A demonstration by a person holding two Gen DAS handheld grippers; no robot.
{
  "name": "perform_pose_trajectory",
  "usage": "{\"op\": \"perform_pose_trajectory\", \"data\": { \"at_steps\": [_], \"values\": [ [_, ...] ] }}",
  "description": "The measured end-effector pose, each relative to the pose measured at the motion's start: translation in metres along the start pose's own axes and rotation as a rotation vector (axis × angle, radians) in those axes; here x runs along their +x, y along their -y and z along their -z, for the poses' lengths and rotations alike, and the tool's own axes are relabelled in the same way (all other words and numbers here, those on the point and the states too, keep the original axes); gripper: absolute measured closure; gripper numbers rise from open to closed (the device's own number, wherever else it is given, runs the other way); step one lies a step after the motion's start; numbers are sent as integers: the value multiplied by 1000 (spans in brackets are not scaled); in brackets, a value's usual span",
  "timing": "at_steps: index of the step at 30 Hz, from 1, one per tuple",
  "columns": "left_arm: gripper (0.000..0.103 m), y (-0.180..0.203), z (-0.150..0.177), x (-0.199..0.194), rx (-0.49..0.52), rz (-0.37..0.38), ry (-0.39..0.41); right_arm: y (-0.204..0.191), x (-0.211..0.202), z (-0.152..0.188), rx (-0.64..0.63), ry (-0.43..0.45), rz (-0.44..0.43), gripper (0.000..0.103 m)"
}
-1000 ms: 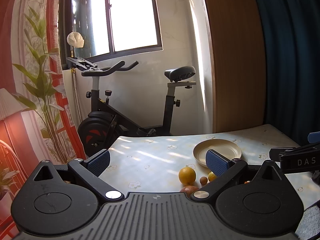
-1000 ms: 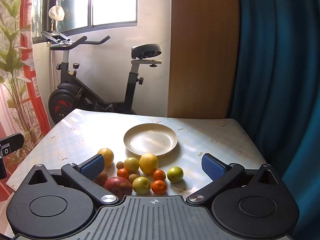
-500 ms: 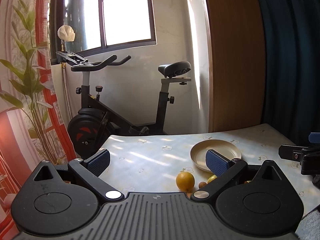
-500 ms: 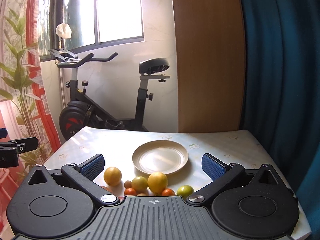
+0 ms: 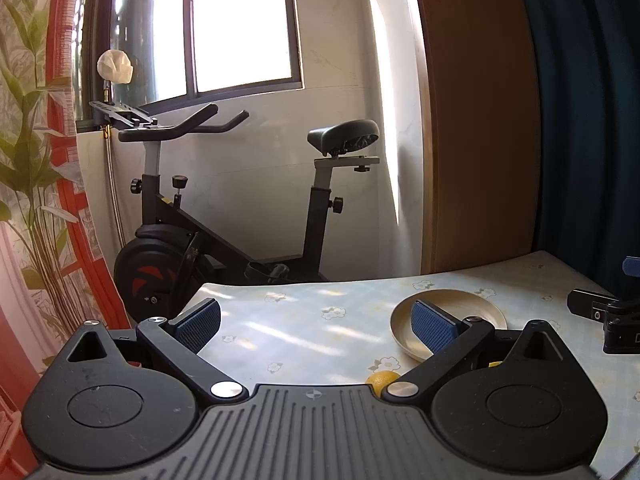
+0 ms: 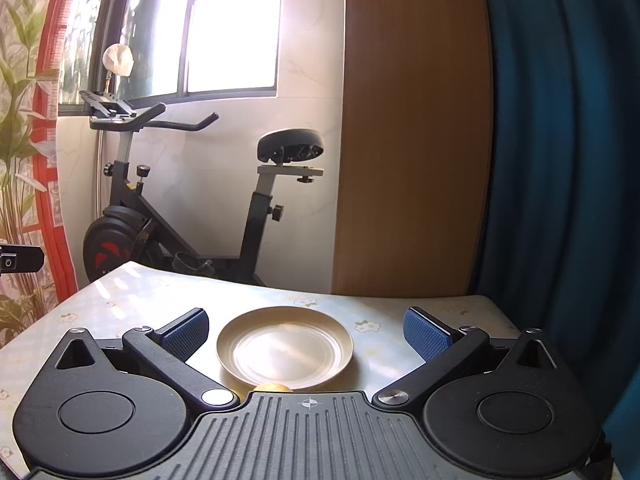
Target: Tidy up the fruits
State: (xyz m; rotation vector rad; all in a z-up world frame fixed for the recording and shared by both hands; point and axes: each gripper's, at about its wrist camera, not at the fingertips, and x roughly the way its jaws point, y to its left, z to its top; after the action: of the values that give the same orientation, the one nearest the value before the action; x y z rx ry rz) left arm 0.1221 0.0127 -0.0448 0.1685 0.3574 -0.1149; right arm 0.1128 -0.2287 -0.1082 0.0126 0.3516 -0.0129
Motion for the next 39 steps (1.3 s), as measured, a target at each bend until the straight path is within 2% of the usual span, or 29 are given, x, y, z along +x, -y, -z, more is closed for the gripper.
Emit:
{"op": "perform_pose_trajectory", "data": {
  "at_steps": [5,9,13,15,17,23,29,33,39],
  "values": [
    [2,-6,-7,27,5,32,-26,5,24,1,2,-20,-4,0],
    [4,-6,-14,45,5,26,-36,9,43,-5,-16,-77,2,0],
    [4,-1,-18,66,48,-27,-99,22,57,-8,50,-116,-49,0],
    [4,-6,-19,75,19,-11,-118,29,64,-9,68,-133,-50,0],
    [4,-8,-20,84,-10,13,-143,32,73,-10,55,-164,-12,0],
    [4,0,-12,104,33,25,-188,35,87,-2,5,-199,16,0],
    [4,12,0,118,51,12,-228,35,100,5,-14,-233,-38,1],
    [4,11,4,123,18,34,-228,39,106,7,11,-246,-76,1],
    [4,18,8,125,85,1,-188,42,114,13,40,-281,-117,2]
  ]
}}
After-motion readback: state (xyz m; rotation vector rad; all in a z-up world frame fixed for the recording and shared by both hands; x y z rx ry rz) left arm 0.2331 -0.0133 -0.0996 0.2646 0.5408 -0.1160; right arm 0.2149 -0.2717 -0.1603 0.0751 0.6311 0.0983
